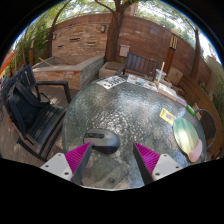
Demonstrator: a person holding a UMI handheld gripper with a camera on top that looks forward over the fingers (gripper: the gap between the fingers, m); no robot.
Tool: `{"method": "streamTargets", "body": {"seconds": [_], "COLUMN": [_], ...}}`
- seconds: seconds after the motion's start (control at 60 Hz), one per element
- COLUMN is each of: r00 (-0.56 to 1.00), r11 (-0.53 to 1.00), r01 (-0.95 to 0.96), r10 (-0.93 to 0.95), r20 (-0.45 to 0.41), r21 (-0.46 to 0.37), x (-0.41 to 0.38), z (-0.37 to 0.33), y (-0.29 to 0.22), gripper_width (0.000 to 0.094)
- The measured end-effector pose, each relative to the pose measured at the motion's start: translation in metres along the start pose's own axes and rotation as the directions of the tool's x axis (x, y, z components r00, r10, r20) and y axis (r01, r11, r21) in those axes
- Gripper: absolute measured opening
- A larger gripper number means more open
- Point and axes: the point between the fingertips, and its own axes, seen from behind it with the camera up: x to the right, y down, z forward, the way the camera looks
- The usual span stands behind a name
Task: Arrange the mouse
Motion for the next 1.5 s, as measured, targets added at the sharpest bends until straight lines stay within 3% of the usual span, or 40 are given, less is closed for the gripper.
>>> {"method": "streamTargets", "body": {"seconds": [0.45,0.65,0.867,1.0,1.15,1.233,1.3,1.383,1.433,1.5], "r00": [0.998,0.994,0.993,0.990,0.981,0.980,0.980,0.976,0.969,0.955], "r11": [1.000,0.995,0.995,0.998,0.961,0.922,0.908,0.927,0.940,0.951], "r01": [-0.006,-0.086,-0.080,-0.057,-0.144,-0.185,-0.198,-0.206,-0.229,-0.284], "r10": [0.004,0.089,0.085,0.053,0.107,0.147,0.183,0.219,0.246,0.292], "r20": [-0.062,0.057,0.088,0.133,0.163,0.134,0.076,-0.004,-0.036,-0.053], "r21": [-0.024,-0.046,-0.064,0.033,0.235,0.341,0.370,0.313,0.255,0.120], "x": [0.032,0.008,0.006,0.014,0.078,0.151,0.214,0.291,0.330,0.352], "z": [0.066,0.070,0.068,0.041,-0.026,-0.068,-0.066,-0.038,-0.010,0.025], "y": [-0.040,-0.038,-0.039,-0.080,-0.185,-0.227,-0.235,-0.203,-0.154,-0.117], "gripper_width": [0.0843,0.0492,0.0366,0.0345,0.0344,0.0343,0.0343,0.0341,0.0340,0.0341]}}
